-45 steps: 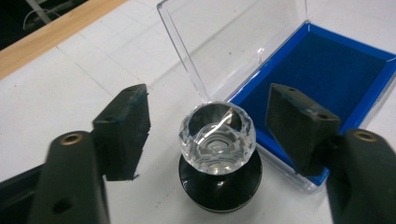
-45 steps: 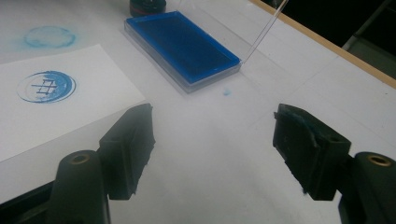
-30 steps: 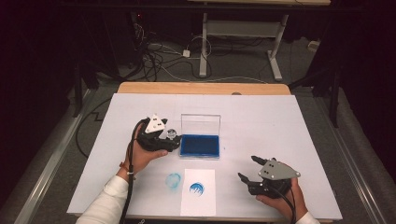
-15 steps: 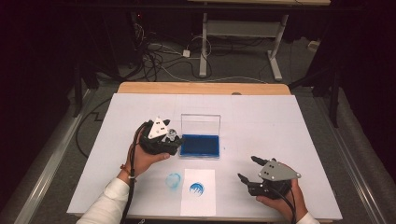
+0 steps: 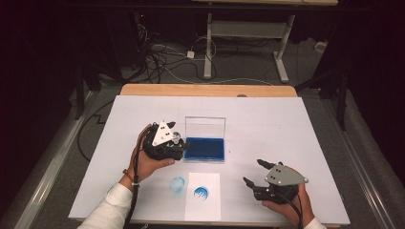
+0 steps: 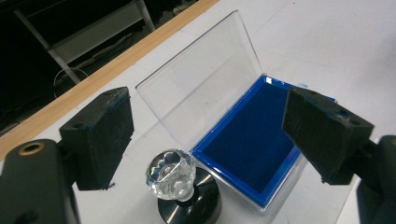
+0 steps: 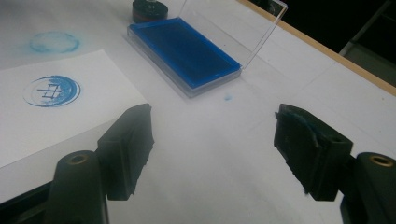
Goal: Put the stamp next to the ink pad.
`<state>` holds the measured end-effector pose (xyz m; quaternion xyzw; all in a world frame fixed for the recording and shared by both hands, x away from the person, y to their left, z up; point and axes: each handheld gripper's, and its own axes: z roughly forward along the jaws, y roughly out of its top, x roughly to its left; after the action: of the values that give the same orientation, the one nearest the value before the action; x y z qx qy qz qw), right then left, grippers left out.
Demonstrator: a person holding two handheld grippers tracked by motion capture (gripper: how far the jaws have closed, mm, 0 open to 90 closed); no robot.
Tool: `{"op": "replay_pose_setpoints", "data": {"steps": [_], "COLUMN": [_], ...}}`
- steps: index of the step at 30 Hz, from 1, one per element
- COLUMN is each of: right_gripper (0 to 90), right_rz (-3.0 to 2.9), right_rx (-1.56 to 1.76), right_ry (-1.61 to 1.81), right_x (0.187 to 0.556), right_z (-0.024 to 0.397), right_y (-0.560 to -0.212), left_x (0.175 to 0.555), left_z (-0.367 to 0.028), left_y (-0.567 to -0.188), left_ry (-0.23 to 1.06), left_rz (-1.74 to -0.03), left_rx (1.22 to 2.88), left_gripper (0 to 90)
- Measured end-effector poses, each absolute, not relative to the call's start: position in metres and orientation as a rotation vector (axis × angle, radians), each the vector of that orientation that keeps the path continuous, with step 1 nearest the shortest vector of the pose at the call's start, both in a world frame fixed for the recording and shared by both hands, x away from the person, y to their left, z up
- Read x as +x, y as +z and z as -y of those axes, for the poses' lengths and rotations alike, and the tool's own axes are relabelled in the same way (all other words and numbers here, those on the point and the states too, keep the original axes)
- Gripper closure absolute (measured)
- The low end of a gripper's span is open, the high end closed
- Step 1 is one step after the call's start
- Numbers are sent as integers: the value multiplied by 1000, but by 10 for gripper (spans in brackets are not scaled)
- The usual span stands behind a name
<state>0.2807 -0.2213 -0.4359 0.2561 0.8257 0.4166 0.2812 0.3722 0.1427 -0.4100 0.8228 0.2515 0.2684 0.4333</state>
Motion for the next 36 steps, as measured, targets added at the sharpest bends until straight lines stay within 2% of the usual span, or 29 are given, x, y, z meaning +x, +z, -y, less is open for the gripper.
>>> {"op": "replay_pose_setpoints", "data": {"steps": [8,15,36], "right_gripper": [266,160,175], "right_rz": [-2192,-2166,-2131], "right_rx": [696,720,724], "right_ry": [1119,1146,1112], "right_x": [281,280,278], "right_z": [223,222,220], "right_y": [-435,-434,-431], "left_x": [368,363,340], "left_z": [-142,-141,-141], "left_y": [-407,-404,-398], "left_ry": [675,682,699], "left_rz": [-619,-594,-526], "left_rx": [2049,2046,2042], "left_gripper": [162,160,160]}}
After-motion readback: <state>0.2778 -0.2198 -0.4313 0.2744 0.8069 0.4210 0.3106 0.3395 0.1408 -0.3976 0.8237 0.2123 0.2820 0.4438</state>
